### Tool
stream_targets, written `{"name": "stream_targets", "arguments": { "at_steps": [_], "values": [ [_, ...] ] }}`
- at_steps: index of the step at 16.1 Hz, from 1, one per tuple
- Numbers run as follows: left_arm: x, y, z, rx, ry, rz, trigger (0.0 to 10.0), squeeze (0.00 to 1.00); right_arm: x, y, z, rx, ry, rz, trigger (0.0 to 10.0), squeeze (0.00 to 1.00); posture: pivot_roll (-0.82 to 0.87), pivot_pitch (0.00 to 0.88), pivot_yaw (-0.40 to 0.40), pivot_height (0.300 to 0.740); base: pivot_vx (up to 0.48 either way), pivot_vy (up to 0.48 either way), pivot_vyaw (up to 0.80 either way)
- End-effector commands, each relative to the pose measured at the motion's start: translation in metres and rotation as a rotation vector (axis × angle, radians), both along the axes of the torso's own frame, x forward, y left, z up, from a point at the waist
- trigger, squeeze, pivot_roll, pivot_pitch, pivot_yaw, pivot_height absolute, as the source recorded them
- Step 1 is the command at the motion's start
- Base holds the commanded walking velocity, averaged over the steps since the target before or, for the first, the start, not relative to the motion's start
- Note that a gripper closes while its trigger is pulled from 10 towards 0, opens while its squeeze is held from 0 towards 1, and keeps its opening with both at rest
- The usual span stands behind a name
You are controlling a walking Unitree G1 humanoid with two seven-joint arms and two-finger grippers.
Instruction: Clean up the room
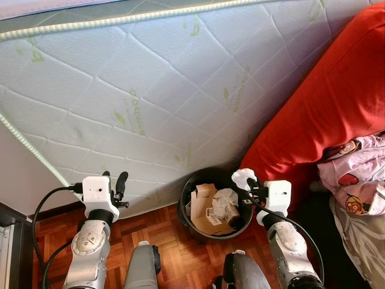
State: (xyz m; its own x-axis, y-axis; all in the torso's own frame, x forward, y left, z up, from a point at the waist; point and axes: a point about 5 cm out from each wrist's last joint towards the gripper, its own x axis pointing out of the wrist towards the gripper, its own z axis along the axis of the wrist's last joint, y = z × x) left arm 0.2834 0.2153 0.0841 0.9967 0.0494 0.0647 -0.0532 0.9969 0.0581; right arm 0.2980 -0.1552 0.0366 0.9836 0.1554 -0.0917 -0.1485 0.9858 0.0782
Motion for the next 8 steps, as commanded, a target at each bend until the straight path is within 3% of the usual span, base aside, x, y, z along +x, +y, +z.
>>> {"name": "stream_targets", "arguments": {
  "at_steps": [1,7,8],
  "values": [
    [-0.0033,0.0027,-0.0008,-0.011,0.008,0.008,10.0,0.0,-0.0047,-0.0018,-0.0076,0.004,0.039,-0.008,10.0,0.0,0.11,0.219,-0.045,0.633,0.255,0.0,0.0],
    [-0.0048,0.0017,-0.0017,-0.011,0.009,0.005,10.0,0.0,-0.0037,-0.0094,-0.0095,0.008,0.065,-0.078,10.0,0.0,0.11,0.221,-0.045,0.633,0.284,0.0,0.0],
    [-0.0049,0.002,-0.0014,-0.01,0.009,0.006,10.0,0.0,-0.0032,-0.0085,-0.0096,0.019,0.072,-0.077,10.0,0.0,0.11,0.224,-0.045,0.633,0.296,0.0,-0.78]
  ]
}}
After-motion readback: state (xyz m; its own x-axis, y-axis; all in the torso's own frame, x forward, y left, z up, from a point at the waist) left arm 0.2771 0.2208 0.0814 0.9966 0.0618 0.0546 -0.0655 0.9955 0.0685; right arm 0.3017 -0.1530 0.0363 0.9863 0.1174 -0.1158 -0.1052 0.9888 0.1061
